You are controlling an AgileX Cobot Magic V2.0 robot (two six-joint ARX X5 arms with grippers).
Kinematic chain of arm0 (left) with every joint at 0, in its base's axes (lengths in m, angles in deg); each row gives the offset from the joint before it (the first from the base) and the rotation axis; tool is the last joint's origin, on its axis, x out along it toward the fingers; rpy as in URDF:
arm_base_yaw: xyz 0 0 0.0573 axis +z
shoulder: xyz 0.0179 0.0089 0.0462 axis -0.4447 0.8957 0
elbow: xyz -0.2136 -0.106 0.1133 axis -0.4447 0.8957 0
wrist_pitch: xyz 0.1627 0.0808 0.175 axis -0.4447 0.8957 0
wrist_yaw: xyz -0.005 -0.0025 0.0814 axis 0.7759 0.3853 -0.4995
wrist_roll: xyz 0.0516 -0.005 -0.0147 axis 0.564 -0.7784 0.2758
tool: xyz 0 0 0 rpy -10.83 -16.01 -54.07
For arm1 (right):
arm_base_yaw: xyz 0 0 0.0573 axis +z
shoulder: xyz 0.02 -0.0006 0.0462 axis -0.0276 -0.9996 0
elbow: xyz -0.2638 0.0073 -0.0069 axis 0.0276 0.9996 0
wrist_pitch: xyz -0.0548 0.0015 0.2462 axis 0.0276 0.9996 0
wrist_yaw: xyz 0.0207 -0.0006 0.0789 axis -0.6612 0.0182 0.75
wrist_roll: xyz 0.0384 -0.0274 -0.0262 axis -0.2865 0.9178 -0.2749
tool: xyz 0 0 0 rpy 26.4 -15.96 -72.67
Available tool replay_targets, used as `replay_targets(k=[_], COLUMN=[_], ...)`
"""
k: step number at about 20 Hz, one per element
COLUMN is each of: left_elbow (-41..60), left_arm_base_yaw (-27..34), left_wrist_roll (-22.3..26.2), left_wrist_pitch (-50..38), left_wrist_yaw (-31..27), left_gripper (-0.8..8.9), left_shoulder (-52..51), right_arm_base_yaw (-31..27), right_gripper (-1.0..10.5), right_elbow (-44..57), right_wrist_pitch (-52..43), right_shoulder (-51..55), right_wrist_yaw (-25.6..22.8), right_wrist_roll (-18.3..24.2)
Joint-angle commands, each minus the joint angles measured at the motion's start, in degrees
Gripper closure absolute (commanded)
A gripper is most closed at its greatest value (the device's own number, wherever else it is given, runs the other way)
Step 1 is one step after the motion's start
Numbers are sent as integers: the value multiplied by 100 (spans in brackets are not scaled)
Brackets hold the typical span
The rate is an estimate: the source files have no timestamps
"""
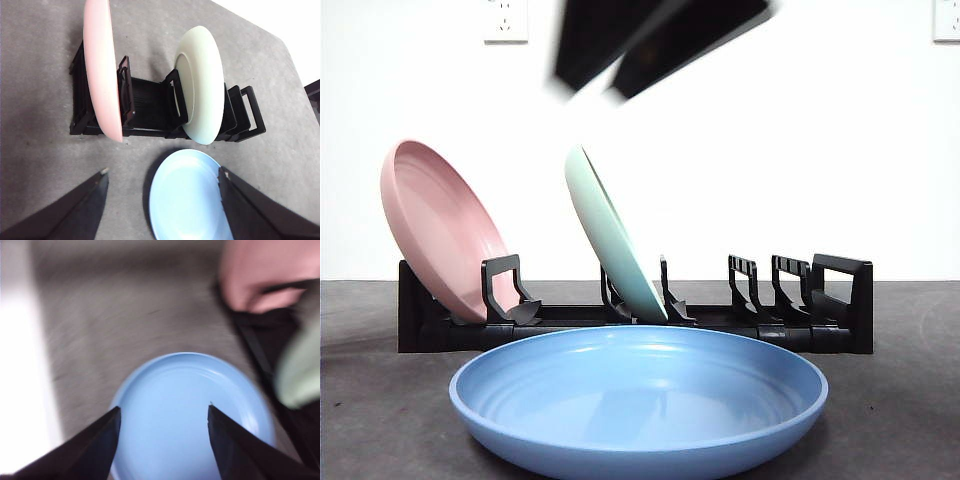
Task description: Place the plate
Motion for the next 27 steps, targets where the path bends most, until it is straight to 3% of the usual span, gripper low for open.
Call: replay_targets(k=[1,3,6,12,15,20,27], left_elbow=[-114,-155,-562,-2472,-3366,-4083,-4124], left_arm_base_yaw=[0,0,-72,-719,-1064,-1368,-1429], left_wrist_roll=[-81,-177,-153,520,748,758,758], left_wrist_pitch=[-144,-280,-199,684,1213,1449,1276], left_wrist_yaw=[-17,-55,-597,-2004,-2800,-3617,-3777], left_gripper=[470,471,471,475,475,475,475], left_shoulder=[136,319,879,2743,3713,4881,5528], right_arm_base_yaw=[-481,-920,-1276,-1373,-1373,-1373,-1373], right_gripper=[669,669,669,669,669,670,669], right_elbow=[-13,-13,-13,-13,-13,-13,-13], right_wrist_pitch=[525,1121,1711,1950,1958,2026,2070], right_shoulder=[420,863,1362,1902,1996,2031,2031], right_wrist_yaw=[0,-7,-48,-251,-352,-352,-400], right_wrist_roll=[-1443,-1912,-2216,-2592,-2599,-2599,-2599])
